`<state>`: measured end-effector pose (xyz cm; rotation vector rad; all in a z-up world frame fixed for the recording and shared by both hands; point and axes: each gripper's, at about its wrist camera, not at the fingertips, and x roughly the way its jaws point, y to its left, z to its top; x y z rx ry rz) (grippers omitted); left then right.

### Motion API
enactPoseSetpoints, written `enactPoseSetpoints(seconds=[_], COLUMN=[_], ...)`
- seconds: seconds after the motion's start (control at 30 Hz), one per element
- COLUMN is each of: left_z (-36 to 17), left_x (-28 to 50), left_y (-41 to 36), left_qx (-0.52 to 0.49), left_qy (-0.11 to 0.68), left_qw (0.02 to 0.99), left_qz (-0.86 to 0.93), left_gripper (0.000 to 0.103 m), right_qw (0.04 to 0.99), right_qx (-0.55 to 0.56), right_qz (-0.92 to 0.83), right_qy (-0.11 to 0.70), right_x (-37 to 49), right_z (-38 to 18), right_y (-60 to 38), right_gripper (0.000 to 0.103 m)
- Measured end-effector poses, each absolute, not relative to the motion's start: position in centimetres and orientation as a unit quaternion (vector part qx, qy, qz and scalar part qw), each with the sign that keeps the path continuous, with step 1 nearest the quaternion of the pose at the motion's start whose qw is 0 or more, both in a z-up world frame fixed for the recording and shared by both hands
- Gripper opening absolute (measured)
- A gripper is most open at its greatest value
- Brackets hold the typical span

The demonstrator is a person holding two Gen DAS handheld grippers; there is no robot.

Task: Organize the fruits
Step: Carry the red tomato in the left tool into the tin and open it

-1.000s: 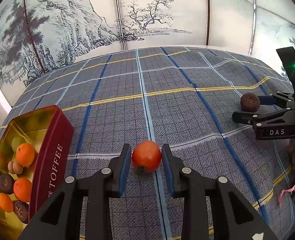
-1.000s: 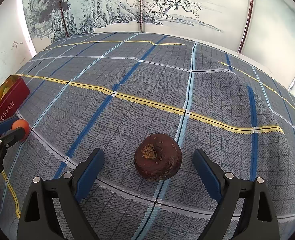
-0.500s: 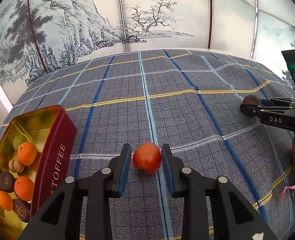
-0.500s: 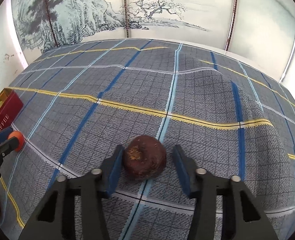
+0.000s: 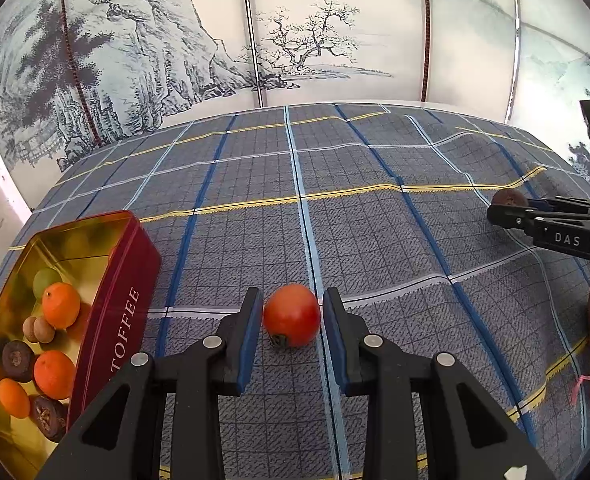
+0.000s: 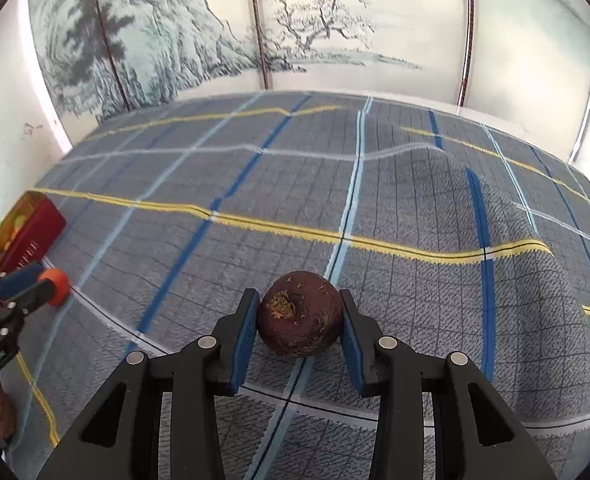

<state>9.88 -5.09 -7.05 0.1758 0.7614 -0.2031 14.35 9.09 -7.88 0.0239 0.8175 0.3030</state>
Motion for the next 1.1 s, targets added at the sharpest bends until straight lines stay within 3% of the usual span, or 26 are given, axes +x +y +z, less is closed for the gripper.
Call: enactPoseSetpoints(seconds=[0.47, 1.1], left_z=[-5.8, -1.6], left_x=[8.0, 3.7], left_y=[-5.7, -2.5], left_qx=[0.110, 0.074], left_qy=[0.338, 0.339], left_qw=[0.931, 0.936], left_qz=[-0.084, -0.060], left_gripper=[0.022, 0.022], right_qw=[0.903, 0.895], right_qx=[0.000, -0.021], right_qz=[0.176, 0.169], right_qy=[0.392, 0.411], right_x=[16.1, 17.4], right_z=[-8.3, -9.3], right_y=[24.0, 27.8], right_gripper=[0.040, 0.040])
